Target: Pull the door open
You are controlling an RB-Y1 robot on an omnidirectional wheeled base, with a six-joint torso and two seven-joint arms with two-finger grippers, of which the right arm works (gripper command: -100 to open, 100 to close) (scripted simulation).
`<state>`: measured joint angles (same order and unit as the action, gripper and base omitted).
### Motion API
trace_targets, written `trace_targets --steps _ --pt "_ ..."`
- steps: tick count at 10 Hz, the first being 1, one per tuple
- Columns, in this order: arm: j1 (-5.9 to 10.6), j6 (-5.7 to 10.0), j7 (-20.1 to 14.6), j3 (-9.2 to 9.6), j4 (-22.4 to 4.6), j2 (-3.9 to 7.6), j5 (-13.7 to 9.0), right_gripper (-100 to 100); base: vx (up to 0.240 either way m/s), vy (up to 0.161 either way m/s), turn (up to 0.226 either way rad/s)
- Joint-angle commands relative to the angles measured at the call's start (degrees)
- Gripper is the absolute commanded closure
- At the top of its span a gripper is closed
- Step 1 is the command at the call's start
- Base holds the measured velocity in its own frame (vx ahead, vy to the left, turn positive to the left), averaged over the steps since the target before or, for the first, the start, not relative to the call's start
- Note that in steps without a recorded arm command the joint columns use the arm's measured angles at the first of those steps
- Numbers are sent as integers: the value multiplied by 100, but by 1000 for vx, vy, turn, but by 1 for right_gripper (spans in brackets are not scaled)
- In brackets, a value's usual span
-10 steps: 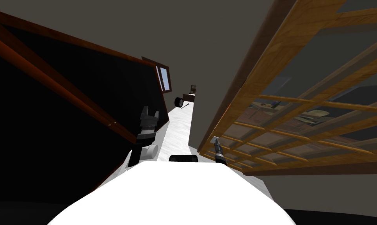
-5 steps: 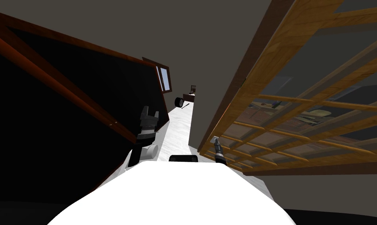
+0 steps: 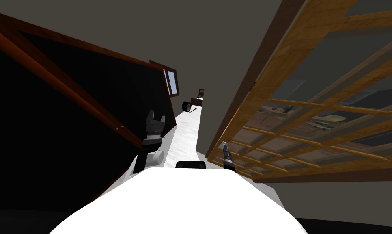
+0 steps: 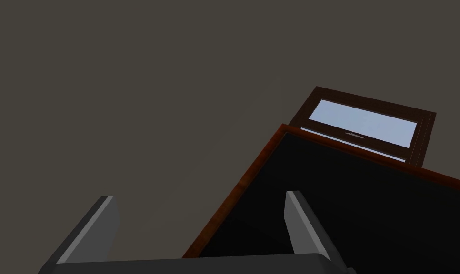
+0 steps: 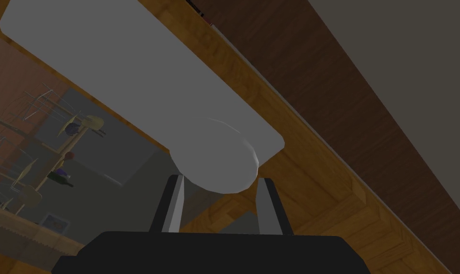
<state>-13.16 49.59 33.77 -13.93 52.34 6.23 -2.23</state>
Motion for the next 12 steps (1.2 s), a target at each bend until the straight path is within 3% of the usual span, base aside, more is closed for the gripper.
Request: trace_targets --steps 1,2,3,5,6,8,9,12 --pt "-29 -83 -23 166 52 -136 64 100 10 9 -6" --pt "-29 -83 -23 166 52 -136 64 100 -4 15 -9" --pt "3 -79 -259 178 12 -110 8 100 -29 -3 41" --pt "3 -79 -259 178 12 -110 8 100 -24 -10 37" --pt "35 -75 -496 190 -27 -83 -48 100 -28 4 43" --pt "35 -75 -496 190 -27 -83 -48 100 -15 4 8" --pt "67 -71 -733 202 -67 -56 -104 100 -19 0 -4" --pt "67 -71 -733 202 -67 -56 -104 100 -10 -1 8"
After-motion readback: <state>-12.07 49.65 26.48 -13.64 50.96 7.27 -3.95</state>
